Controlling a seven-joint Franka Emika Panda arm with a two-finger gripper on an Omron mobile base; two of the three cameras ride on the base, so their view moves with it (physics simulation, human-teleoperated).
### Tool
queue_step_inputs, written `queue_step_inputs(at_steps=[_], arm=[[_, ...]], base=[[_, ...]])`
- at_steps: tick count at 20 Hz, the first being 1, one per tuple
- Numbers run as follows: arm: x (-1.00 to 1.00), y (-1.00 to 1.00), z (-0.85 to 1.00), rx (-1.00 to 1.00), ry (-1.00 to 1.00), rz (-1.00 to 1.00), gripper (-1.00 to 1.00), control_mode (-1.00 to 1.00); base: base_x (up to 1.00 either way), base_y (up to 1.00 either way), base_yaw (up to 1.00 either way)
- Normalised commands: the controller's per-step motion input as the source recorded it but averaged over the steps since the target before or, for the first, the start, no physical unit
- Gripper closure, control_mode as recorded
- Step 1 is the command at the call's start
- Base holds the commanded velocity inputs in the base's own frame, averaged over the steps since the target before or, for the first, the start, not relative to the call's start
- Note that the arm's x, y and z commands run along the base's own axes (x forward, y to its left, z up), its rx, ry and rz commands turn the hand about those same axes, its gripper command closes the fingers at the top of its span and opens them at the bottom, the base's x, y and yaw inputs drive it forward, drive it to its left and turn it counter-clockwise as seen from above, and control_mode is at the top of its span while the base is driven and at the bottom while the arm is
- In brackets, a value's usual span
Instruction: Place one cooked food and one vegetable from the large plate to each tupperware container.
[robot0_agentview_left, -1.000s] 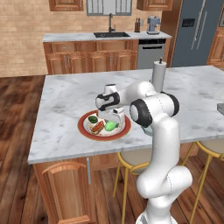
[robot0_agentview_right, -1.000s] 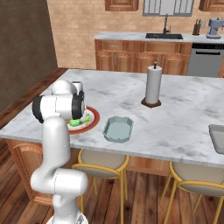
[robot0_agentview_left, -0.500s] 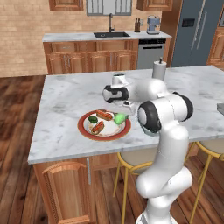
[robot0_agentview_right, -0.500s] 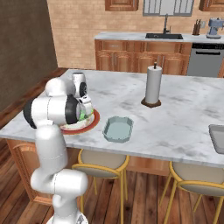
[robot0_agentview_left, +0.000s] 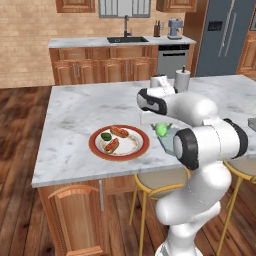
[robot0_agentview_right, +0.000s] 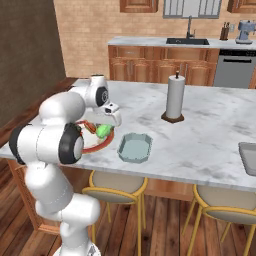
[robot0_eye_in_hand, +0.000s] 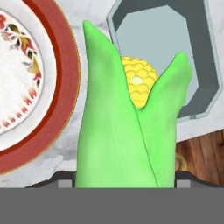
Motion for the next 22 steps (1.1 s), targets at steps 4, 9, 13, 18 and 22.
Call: queue_step_inputs(at_steps=[4, 9, 13, 18, 22], arm=[[-0.56, -0.80, 0.14, 0.00, -0.01, 0.34, 1.00, -1.00], [0.05, -0.61, -0.01, 0.08, 0.01, 0.01, 1.00, -1.00], [0.44, -0.53, -0.09, 0.06, 0.00, 0.05, 1.00, -1.00], [0.52, -0.28, -0.22, 0.00, 0.00, 0.06, 1.00, -1.00], [0.40, -0.22, -0.41, 0.00, 0.00, 0.04, 1.00, -1.00]], base=[[0.00, 0.00, 0.00], [0.00, 0.00, 0.00], [0.00, 0.00, 0.00], [0.00, 0.00, 0.00], [0.00, 0.00, 0.00]])
